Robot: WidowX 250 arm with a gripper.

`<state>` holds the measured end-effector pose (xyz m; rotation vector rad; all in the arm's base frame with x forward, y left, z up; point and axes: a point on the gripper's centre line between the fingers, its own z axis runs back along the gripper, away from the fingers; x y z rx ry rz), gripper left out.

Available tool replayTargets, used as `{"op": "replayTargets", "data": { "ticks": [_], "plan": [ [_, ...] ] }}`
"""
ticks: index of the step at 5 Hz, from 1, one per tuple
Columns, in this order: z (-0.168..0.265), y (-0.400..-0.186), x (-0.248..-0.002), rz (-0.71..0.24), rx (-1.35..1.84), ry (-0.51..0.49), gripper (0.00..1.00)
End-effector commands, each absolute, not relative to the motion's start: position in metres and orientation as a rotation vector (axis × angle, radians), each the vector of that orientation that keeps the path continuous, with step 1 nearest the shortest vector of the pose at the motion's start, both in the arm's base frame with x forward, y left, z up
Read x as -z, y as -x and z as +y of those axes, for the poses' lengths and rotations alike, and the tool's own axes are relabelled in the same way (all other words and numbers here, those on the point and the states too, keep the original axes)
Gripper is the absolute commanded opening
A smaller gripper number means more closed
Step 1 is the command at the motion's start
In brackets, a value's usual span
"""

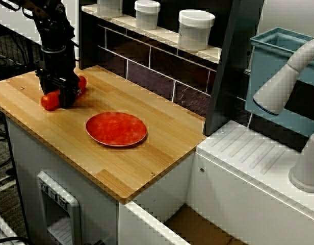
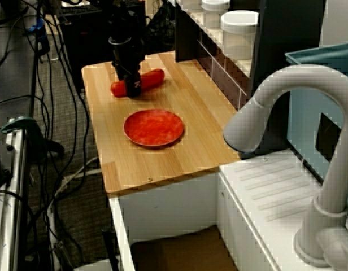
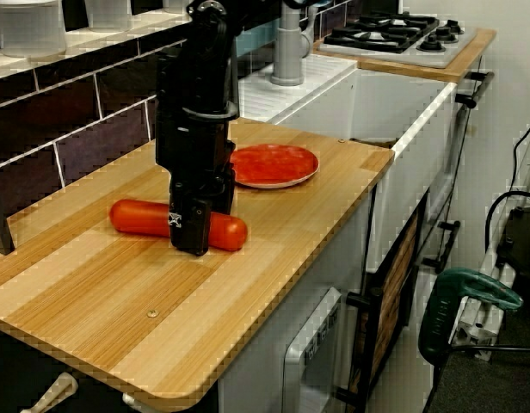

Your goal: Put the object on the plate

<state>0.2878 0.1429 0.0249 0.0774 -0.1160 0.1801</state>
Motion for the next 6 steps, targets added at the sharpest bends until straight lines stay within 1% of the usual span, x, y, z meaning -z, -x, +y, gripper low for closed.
{"op": "replayTargets", "data": {
  "ticks": [1, 2, 4, 5, 6],
  "plan": [
    [0.14, -0.28, -0.057, -0.136, -0.13, -0.044, 0.0],
    [0.131, -0.284, -0.082, -0.154, -0.087, -0.015, 0.0],
    [0.12, -0.295, -0.112, -0.188, -0.018, 0.001, 0.0],
    [0.102, -0.296, -0.127, -0.215, 0.039, -0.008, 0.0],
    [0.083, -0.29, -0.146, -0.249, 0.097, -0.014, 0.0]
  ]
}}
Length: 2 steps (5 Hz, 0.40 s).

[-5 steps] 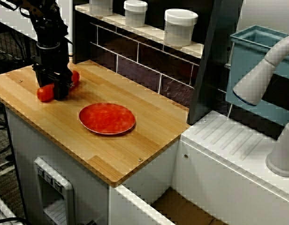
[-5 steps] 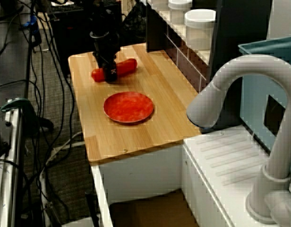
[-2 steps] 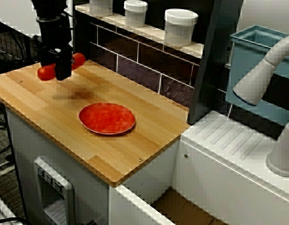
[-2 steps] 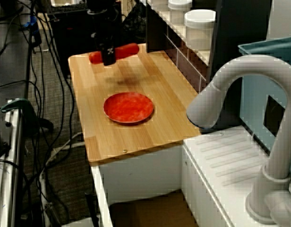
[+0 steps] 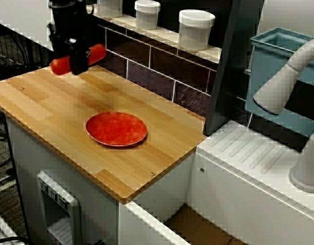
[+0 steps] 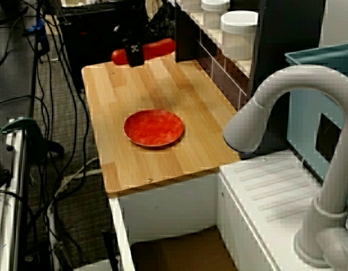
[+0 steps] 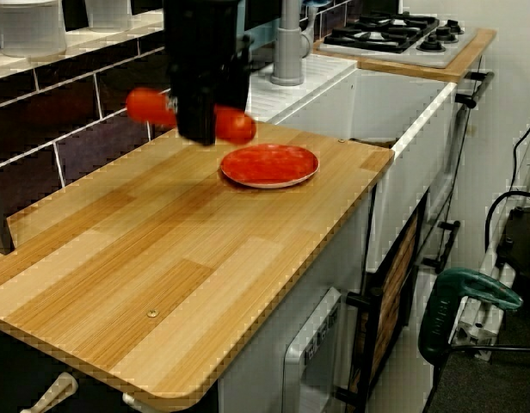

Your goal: Put the object on the plate

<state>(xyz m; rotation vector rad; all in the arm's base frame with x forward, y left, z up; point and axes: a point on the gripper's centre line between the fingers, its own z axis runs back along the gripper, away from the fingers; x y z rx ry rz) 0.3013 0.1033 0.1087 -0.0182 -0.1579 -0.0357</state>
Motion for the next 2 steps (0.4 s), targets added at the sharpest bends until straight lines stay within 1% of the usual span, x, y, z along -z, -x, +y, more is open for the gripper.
{"op": "replayTargets", "data": {
  "ticks": [1, 2],
  "plan": [
    [0.07, -0.283, -0.15, -0.27, 0.13, -0.022, 0.0],
    [0.058, -0.281, -0.14, -0.261, 0.171, -0.038, 0.0]
  ]
}}
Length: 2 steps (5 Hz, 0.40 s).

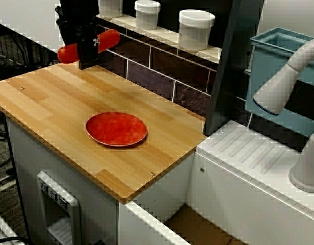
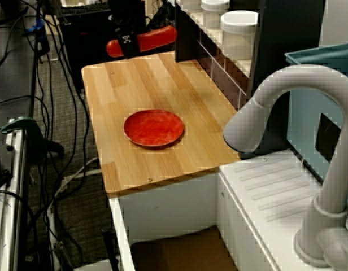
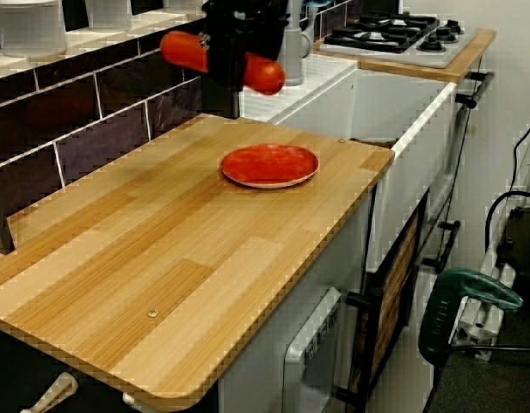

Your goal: Put the object on the plate

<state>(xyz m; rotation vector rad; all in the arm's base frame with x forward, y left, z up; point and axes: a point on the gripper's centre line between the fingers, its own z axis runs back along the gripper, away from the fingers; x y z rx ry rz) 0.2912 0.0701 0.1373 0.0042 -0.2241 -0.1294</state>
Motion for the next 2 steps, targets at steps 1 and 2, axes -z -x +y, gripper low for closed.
{"op": "replayTargets", "data": {
  "ticks": [1, 2],
  "plan": [
    [0.039, -0.276, -0.119, -0.256, 0.203, -0.064, 0.0],
    [0.025, -0.279, -0.093, -0.243, 0.236, -0.085, 0.0]
  ]
}}
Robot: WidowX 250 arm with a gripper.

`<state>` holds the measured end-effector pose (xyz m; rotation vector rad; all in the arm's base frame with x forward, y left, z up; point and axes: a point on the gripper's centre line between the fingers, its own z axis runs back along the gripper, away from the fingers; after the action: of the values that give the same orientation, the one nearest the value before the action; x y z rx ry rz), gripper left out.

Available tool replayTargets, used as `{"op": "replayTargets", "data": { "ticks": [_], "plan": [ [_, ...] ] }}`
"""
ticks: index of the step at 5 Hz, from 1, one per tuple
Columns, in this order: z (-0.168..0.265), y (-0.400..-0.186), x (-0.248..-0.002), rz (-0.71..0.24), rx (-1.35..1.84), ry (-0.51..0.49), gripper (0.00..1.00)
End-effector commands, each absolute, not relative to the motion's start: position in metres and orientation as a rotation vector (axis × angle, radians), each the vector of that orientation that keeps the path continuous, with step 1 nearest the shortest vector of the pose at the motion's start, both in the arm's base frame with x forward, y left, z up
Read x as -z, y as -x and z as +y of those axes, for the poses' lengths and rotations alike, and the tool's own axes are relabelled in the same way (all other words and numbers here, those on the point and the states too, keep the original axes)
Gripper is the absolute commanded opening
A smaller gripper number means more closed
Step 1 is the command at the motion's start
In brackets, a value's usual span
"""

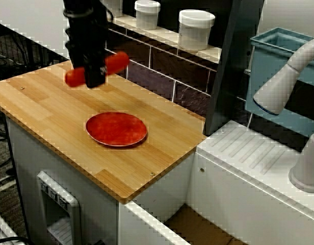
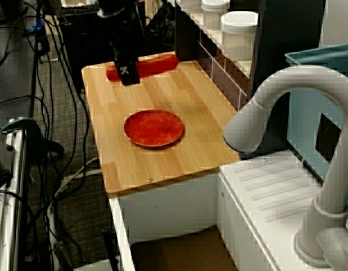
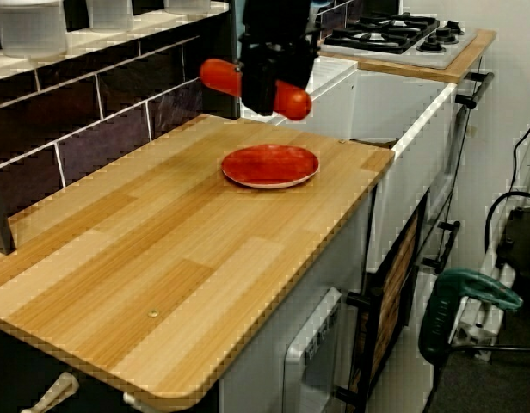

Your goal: Put the object on the plate

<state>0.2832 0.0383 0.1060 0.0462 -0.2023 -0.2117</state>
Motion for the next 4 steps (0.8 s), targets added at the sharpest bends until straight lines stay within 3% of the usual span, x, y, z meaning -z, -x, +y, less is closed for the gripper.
{"op": "replayTargets", "data": {
  "ticks": [1, 4],
  "plan": [
    [0.014, -0.288, -0.072, -0.217, 0.253, -0.098, 0.0],
    [0.004, -0.274, -0.04, -0.166, 0.271, -0.142, 0.0]
  ]
}}
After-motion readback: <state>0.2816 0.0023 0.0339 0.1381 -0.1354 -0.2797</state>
